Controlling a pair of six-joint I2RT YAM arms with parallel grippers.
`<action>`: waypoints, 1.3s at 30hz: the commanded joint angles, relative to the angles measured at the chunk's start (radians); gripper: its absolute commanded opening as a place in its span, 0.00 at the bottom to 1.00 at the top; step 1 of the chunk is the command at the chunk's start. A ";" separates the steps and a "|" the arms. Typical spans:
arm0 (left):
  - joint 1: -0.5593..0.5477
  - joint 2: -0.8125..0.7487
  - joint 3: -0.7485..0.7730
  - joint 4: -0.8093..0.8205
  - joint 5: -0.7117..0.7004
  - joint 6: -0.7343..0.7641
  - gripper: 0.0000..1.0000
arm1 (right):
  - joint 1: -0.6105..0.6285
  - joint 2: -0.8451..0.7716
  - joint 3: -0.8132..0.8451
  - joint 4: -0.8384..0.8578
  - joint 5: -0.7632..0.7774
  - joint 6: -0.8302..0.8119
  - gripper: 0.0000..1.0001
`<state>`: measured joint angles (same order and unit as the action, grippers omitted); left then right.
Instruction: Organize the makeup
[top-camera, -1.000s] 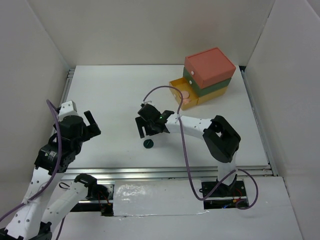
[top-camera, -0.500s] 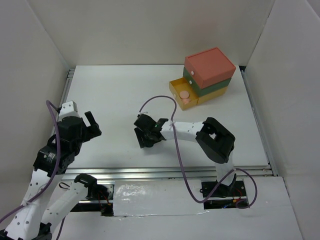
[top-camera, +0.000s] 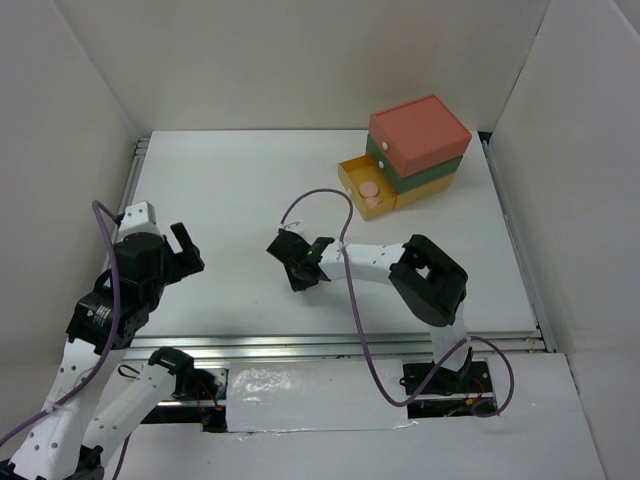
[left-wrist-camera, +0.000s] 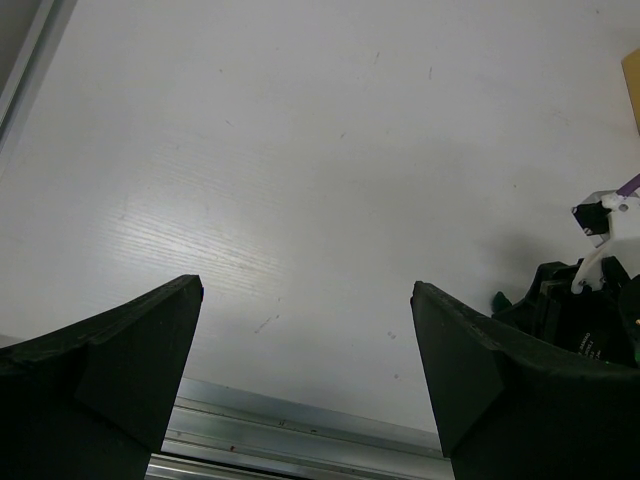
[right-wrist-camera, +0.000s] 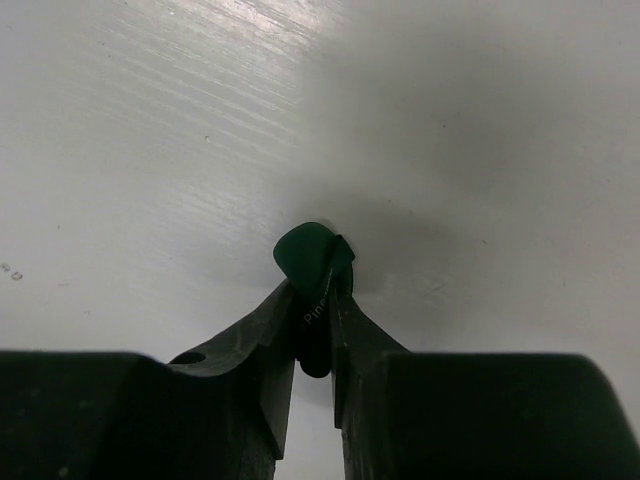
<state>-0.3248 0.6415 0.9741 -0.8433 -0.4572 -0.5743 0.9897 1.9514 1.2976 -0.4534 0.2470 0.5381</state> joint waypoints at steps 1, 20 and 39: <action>0.004 -0.008 -0.012 0.046 0.012 0.030 0.99 | 0.001 -0.046 0.054 0.016 0.085 -0.004 0.25; 0.004 -0.051 -0.020 0.061 0.040 0.044 0.99 | -0.534 0.334 0.861 -0.228 0.330 -0.291 0.29; 0.004 -0.071 -0.020 0.069 0.049 0.048 0.99 | -0.488 0.087 0.563 -0.065 0.030 -0.294 0.46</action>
<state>-0.3248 0.5919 0.9546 -0.8192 -0.4065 -0.5461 0.4614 2.0983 1.8957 -0.5880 0.4198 0.2405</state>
